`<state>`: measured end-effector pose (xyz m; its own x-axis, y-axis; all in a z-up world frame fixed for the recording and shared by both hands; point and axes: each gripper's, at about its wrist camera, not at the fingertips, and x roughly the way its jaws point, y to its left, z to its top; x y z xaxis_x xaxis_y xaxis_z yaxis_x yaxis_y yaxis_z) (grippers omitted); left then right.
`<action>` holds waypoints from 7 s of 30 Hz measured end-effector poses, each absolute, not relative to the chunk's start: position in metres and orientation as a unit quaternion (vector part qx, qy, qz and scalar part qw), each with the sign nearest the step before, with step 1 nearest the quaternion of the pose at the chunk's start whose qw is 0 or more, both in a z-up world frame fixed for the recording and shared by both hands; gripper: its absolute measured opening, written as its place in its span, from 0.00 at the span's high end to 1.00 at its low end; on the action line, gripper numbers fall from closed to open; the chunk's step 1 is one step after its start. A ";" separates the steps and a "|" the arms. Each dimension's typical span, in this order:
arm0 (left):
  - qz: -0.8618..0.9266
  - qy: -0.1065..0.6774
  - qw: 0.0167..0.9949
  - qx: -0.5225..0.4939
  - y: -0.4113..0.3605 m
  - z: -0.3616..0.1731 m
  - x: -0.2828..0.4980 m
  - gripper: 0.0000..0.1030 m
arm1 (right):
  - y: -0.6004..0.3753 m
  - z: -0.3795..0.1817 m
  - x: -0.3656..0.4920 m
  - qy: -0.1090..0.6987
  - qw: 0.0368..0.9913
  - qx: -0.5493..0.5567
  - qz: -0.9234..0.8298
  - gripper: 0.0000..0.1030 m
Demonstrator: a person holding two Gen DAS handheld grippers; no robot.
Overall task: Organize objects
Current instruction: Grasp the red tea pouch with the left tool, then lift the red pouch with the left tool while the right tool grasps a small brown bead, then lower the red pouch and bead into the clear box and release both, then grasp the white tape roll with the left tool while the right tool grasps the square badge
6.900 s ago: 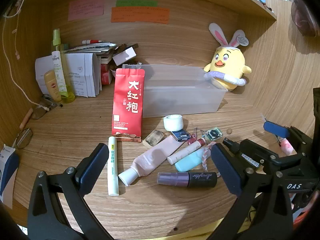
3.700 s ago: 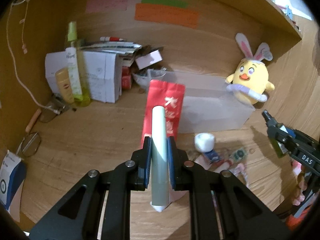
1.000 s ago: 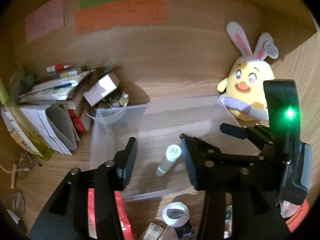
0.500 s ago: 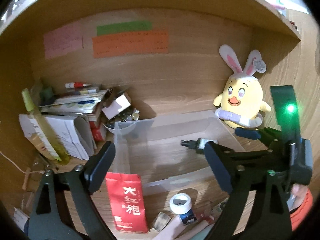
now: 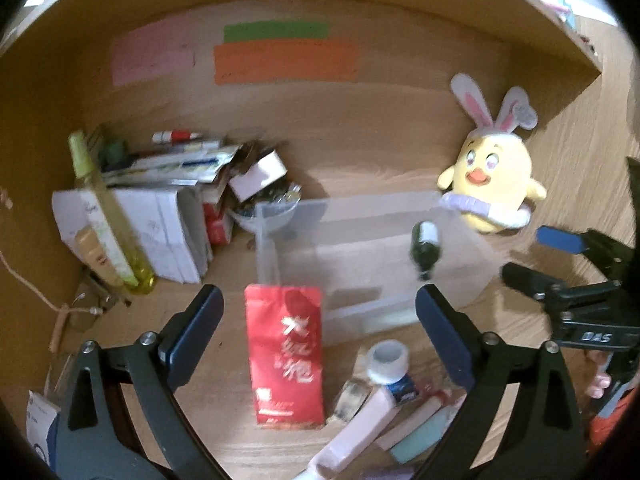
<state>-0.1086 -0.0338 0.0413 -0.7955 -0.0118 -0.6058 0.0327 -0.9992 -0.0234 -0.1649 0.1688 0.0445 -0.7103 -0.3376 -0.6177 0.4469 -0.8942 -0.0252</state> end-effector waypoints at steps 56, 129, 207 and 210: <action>-0.907 0.060 0.021 0.417 -0.066 -0.057 -0.113 0.46 | 0.197 -0.056 -0.138 0.096 0.209 0.428 -0.874 0.90; -0.921 0.052 -0.010 0.387 -0.034 -0.004 -0.215 0.46 | 0.130 0.009 -0.254 0.060 0.233 0.358 -0.902 0.88; -0.905 0.043 -0.055 0.421 -0.015 -0.026 -0.128 0.24 | 0.175 -0.038 -0.157 0.078 0.236 0.418 -0.874 0.42; -0.900 0.037 -0.060 0.429 -0.009 -0.032 -0.132 0.24 | 0.174 -0.042 -0.153 0.070 0.247 0.426 -0.867 0.42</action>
